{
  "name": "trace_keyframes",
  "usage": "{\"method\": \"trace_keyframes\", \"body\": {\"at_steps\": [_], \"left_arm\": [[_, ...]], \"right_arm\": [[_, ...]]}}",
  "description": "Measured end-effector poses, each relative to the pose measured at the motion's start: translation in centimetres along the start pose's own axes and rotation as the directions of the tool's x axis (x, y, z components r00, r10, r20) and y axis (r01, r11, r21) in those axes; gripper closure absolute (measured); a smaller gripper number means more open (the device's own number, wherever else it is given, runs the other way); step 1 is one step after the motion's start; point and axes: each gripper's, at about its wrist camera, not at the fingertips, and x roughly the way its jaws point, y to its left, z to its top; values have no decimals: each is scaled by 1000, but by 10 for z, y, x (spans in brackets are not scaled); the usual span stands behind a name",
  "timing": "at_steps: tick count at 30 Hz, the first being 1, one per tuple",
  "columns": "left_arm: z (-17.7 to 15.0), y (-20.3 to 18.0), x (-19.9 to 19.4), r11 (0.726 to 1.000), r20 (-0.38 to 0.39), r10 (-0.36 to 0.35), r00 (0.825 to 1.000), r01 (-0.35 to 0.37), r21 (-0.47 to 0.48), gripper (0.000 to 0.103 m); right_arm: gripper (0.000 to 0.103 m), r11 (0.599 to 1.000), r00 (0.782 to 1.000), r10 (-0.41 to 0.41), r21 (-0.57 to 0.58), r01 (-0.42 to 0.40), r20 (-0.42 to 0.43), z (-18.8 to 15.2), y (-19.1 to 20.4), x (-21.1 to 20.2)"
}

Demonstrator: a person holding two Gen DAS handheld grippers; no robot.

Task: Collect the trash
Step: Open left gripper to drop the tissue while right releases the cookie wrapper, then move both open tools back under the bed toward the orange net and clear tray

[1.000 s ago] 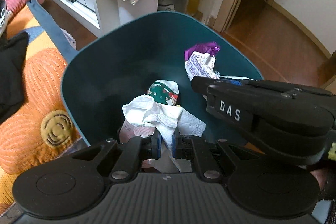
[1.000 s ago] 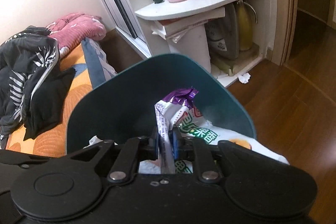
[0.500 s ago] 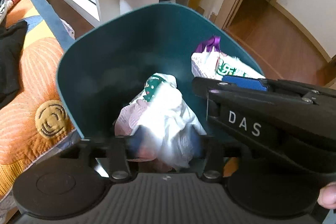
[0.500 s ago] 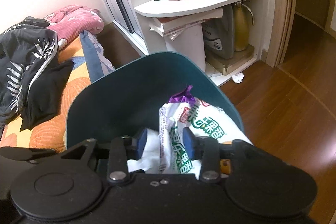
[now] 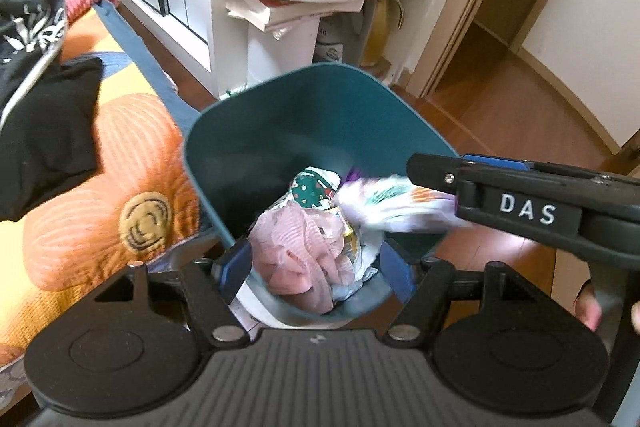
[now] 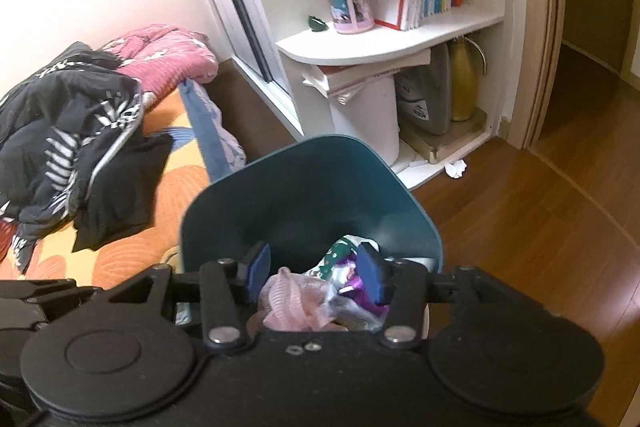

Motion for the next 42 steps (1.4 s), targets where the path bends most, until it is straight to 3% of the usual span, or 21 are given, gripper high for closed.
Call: {"method": "trace_keyframes", "body": {"at_steps": [7, 16, 27, 29, 33, 42], "left_arm": [[-17, 15, -54, 1000, 58, -10, 998, 11, -10, 33], [-52, 47, -124, 1000, 130, -15, 991, 16, -7, 32], [-119, 135, -187, 989, 228, 48, 973, -14, -150, 20], [-134, 155, -191, 980, 235, 74, 969, -27, -197, 15], [-168, 200, -189, 956, 216, 125, 968, -59, -289, 14], [-237, 294, -132, 861, 31, 229, 973, -188, -473, 14]], "right_arm": [[54, 997, 1000, 25, -75, -25, -5, -3, 33, -40], [54, 971, 990, 142, -193, -143, -15, -19, 96, -83], [54, 919, 954, 298, -265, -294, -23, -57, 173, -96], [54, 911, 951, 307, -277, -306, -41, -71, 187, -88], [54, 894, 937, 333, -280, -350, -109, -101, 210, -64], [54, 894, 905, 279, -257, -367, -322, -156, 249, 20]]}}
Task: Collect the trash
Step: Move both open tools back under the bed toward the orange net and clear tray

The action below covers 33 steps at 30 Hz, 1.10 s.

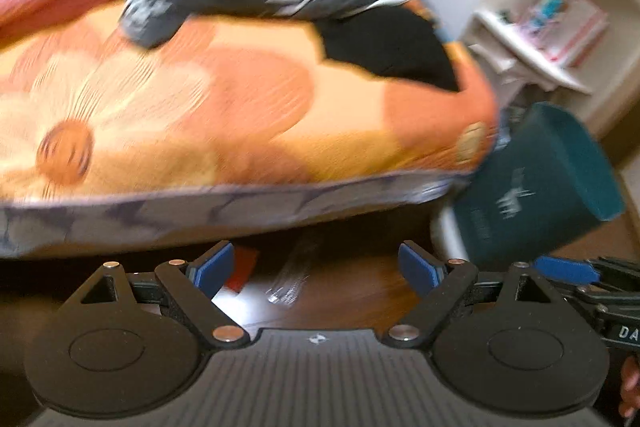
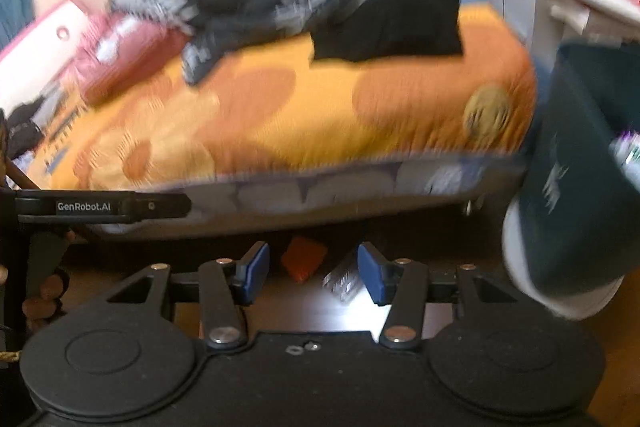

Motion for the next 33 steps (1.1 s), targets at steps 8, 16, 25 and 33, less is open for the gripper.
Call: {"method": "trace_keyframes", "body": {"at_steps": [8, 16, 25, 33], "left_arm": [[-23, 40, 88, 991, -121, 97, 988, -108, -84, 14], [-30, 58, 176, 980, -180, 186, 966, -170, 101, 14], [-64, 69, 265, 941, -267, 182, 946, -88, 328, 14], [-82, 99, 341, 939, -308, 185, 933, -75, 337, 14]], "right_arm": [[54, 994, 989, -51, 86, 64, -141, -9, -22, 100], [54, 987, 973, -35, 148, 70, -230, -16, -48, 188], [54, 987, 950, -41, 133, 85, -310, -27, -64, 280], [56, 985, 937, -62, 133, 114, -344, -35, -75, 354]]}}
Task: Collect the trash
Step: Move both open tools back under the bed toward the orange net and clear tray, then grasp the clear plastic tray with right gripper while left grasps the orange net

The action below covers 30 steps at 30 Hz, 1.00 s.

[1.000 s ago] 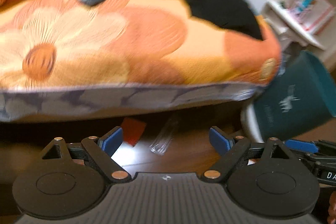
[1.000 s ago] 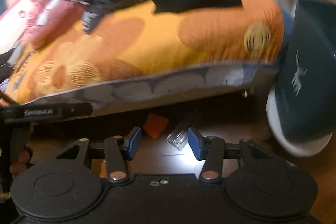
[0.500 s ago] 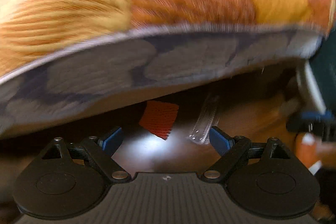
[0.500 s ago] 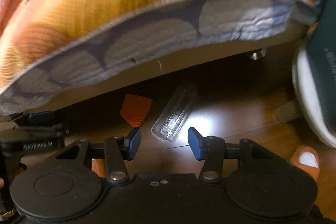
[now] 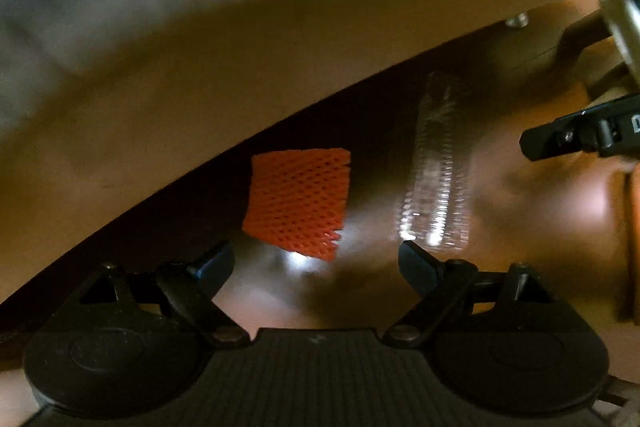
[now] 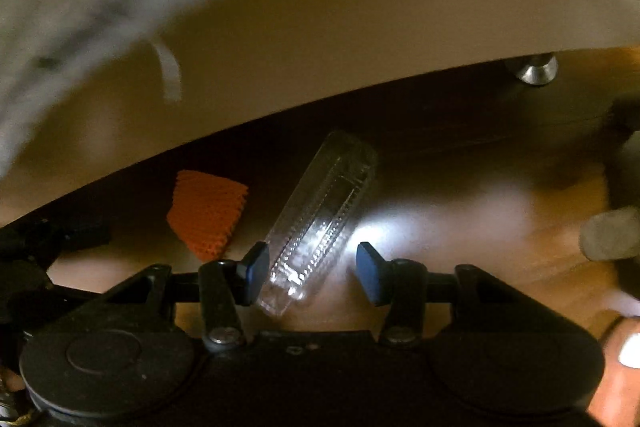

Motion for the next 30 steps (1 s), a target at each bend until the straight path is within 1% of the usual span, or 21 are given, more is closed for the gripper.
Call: {"method": "trace_keyframes", "body": {"at_steps": [3, 7, 9, 11, 14, 18, 21, 24, 25, 26, 27, 28, 29, 30], "left_arm": [[-3, 5, 28, 1000, -15, 0, 1000, 0, -1, 14], [-3, 13, 48, 999, -10, -15, 1000, 15, -35, 14], [-3, 12, 56, 1000, 6, -21, 1000, 21, -6, 14], [-3, 8, 60, 998, 4, -51, 999, 51, 26, 14], [-3, 3, 64, 999, 38, -22, 999, 21, 48, 14], [-5, 2, 71, 1000, 34, 4, 999, -5, 26, 14], [-7, 5, 78, 1000, 22, 5, 1000, -5, 9, 14], [-9, 8, 85, 1000, 35, 3, 999, -3, -8, 18], [-9, 8, 85, 1000, 39, 12, 999, -12, -12, 22], [-9, 7, 84, 1000, 42, 21, 999, -20, -15, 26], [-9, 7, 84, 999, 42, 32, 999, -31, -20, 29], [-9, 7, 83, 999, 42, 38, 998, -37, -26, 31], [-8, 7, 83, 999, 42, 40, 998, -39, -29, 34], [-8, 7, 82, 999, 42, 46, 998, -45, -27, 36]], "right_arm": [[56, 1000, 1000, -24, -11, 23, -8, 2, 3, 24], [57, 999, 999, -32, 14, 33, -26, 6, -1, 49], [57, 999, 999, -44, 25, 44, -32, 7, -2, 61], [57, 998, 998, -58, 35, 59, -32, 8, -4, 69], [57, 997, 997, -63, 42, 65, -37, 7, -6, 79], [58, 997, 997, -65, 39, 66, -36, 5, -5, 88], [59, 998, 998, -58, 33, 59, -36, 4, -4, 92], [61, 998, 997, -60, 29, 61, -40, 4, -6, 91], [61, 998, 997, -61, 30, 63, -39, 3, -5, 93], [63, 998, 997, -62, 32, 63, -40, 3, -6, 93], [75, 997, 997, -64, 33, 66, -42, 3, -5, 94], [94, 997, 996, -69, 33, 71, -49, 2, -5, 95], [94, 996, 995, -78, 40, 80, -63, 2, -5, 97], [97, 995, 994, -80, 51, 84, -68, 2, -7, 98]]}}
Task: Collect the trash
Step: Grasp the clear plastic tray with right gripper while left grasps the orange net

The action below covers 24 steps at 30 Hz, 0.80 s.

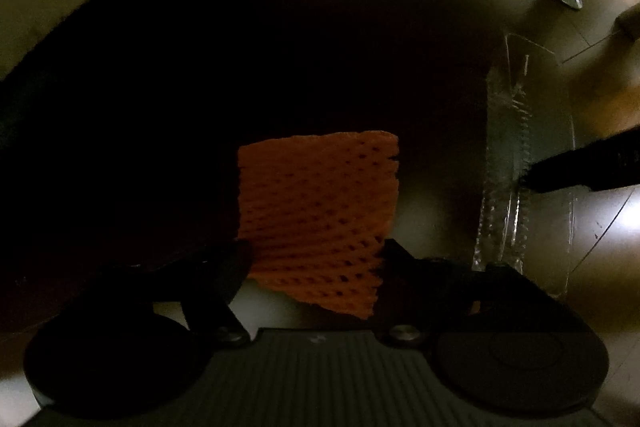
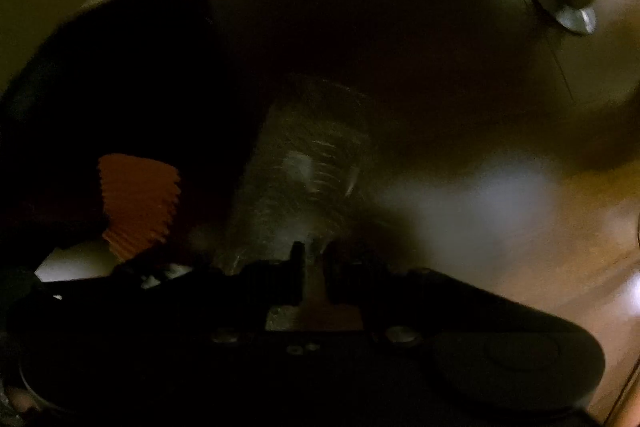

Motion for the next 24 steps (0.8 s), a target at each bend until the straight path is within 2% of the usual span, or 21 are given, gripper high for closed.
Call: {"method": "trace_keyframes", "body": {"at_steps": [3, 9, 17, 24], "left_arm": [[0, -1, -1, 1000, 1, 24, 1000, -24, 11, 47], [-2, 1, -8, 999, 5, 49, 999, -49, 6, 81], [1, -2, -20, 999, -14, 21, 1000, -20, 37, 85], [-3, -10, -69, 992, -65, -43, 997, 50, 112, 85]], "right_arm": [[100, 1000, 1000, -3, -10, 3, 5, -1, 2, -2], [100, 998, 1000, -14, -55, 14, 10, -7, 7, -12], [100, 996, 1000, -11, -87, 14, 25, -21, 16, -43], [100, 995, 1000, 0, -104, 3, 23, -40, 22, -98]]}}
